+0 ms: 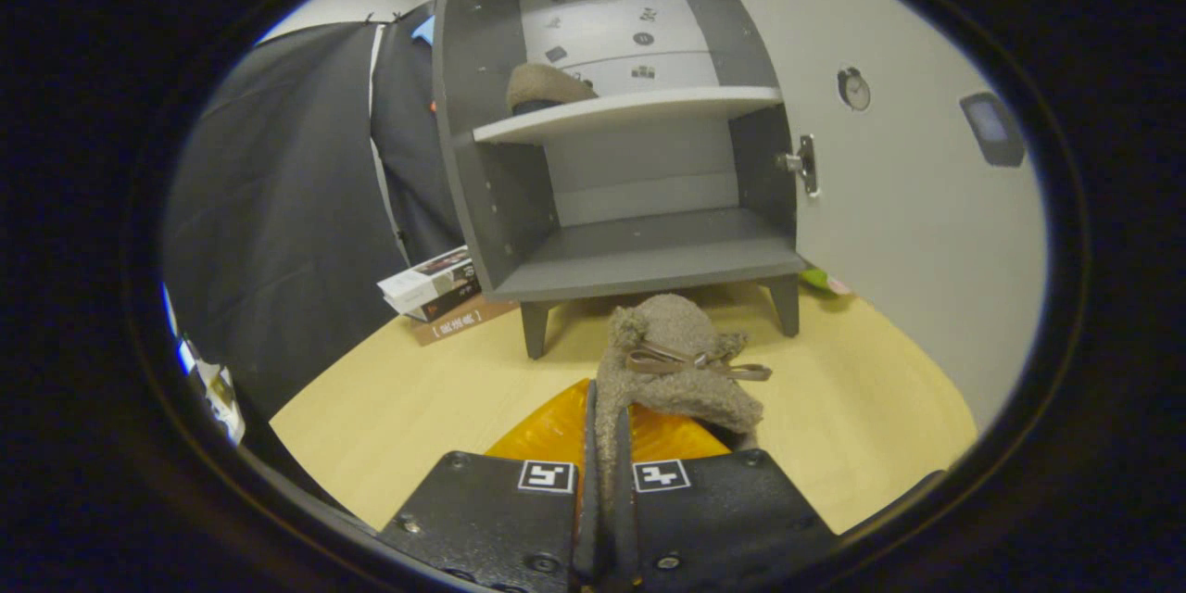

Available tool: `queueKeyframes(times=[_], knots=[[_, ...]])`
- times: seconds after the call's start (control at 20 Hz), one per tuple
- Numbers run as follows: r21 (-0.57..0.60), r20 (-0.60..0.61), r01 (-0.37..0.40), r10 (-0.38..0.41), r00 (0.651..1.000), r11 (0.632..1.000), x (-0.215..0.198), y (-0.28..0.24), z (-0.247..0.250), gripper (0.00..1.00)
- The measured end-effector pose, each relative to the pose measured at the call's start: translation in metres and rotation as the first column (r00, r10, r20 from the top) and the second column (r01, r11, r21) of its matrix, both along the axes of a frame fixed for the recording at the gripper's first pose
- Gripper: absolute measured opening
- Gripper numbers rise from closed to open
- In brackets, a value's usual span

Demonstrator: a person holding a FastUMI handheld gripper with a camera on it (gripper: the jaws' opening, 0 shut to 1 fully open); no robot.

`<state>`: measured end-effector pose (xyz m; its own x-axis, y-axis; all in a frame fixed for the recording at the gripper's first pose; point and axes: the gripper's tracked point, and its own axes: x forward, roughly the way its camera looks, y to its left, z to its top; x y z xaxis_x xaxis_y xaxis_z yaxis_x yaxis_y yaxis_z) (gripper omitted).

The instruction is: Open the shoe cabinet door, grab the shoes and put them into the shoe cabinet, then close the shoe cabinet door.

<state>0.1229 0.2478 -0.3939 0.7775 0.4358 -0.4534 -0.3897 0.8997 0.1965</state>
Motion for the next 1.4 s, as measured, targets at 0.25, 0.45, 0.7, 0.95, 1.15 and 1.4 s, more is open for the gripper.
queueKeyframes(times=[0.25, 0.45, 0.7, 0.95, 1.15, 1.4], knots=[[0.044, 0.004, -0.021, 0.021, 1.000, 0.999, -0.009, 0.004, 0.020, 0.10], [0.054, 0.061, -0.027, 0.023, 0.998, 0.998, -0.011, 0.005, 0.060, 0.10], [0.074, 0.150, -0.036, 0.024, 0.988, 0.997, -0.014, 0.007, 0.131, 0.10], [0.064, 0.245, -0.054, 0.037, 0.969, 0.996, -0.017, 0.010, 0.200, 0.10], [0.094, 0.292, -0.080, 0.049, 0.955, 0.992, -0.023, 0.015, 0.262, 0.10], [0.119, 0.312, -0.073, 0.033, 0.950, 0.990, -0.012, 0.011, 0.336, 0.10]])
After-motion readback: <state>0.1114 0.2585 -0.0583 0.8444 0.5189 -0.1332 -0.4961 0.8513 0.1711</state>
